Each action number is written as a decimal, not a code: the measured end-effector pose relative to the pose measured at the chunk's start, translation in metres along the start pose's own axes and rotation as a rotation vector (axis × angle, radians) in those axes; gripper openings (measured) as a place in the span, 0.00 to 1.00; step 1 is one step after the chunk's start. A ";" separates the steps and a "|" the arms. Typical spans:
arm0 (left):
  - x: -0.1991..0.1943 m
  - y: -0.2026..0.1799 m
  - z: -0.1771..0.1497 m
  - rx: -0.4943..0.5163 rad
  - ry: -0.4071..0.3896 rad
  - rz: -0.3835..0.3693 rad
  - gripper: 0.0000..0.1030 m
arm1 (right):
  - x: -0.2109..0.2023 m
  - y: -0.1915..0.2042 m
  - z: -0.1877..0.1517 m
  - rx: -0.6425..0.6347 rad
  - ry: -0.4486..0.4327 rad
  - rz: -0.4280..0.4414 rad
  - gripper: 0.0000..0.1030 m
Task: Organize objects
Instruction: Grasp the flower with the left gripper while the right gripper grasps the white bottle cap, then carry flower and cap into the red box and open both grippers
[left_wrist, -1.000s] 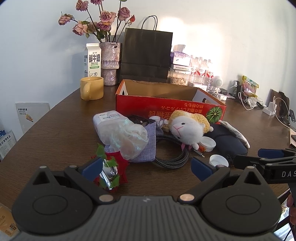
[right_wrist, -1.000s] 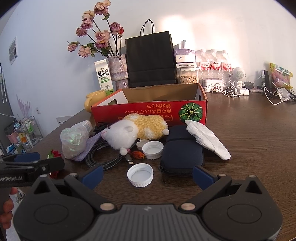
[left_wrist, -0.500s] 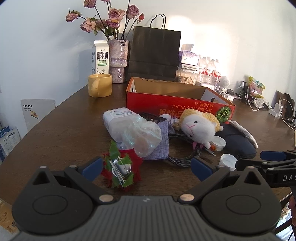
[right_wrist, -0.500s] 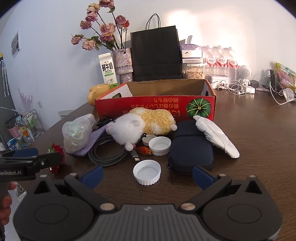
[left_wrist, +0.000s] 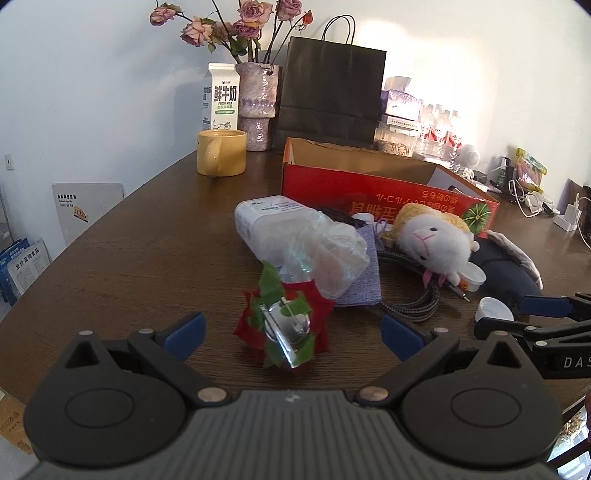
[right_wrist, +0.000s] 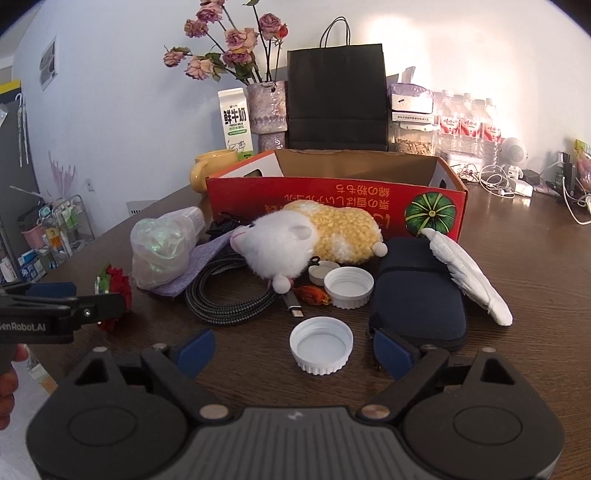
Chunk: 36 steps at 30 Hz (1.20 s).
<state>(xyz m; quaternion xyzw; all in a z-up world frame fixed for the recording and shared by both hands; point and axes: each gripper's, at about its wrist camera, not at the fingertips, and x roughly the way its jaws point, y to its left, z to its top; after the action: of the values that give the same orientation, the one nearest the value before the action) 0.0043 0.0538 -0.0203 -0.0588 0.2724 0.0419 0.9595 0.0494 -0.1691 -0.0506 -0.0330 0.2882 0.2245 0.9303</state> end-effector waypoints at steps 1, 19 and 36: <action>0.002 0.002 0.000 -0.001 0.001 0.001 1.00 | 0.002 0.001 0.000 -0.008 0.001 -0.004 0.86; 0.019 0.011 -0.004 0.024 0.019 -0.019 0.71 | 0.014 0.009 -0.005 -0.112 -0.023 -0.047 0.70; 0.004 0.007 -0.002 0.030 -0.021 -0.042 0.38 | 0.007 0.010 -0.009 -0.129 -0.060 0.000 0.38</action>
<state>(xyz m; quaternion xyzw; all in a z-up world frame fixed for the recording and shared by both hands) 0.0060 0.0602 -0.0245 -0.0497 0.2615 0.0182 0.9638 0.0457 -0.1591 -0.0609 -0.0863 0.2450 0.2436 0.9344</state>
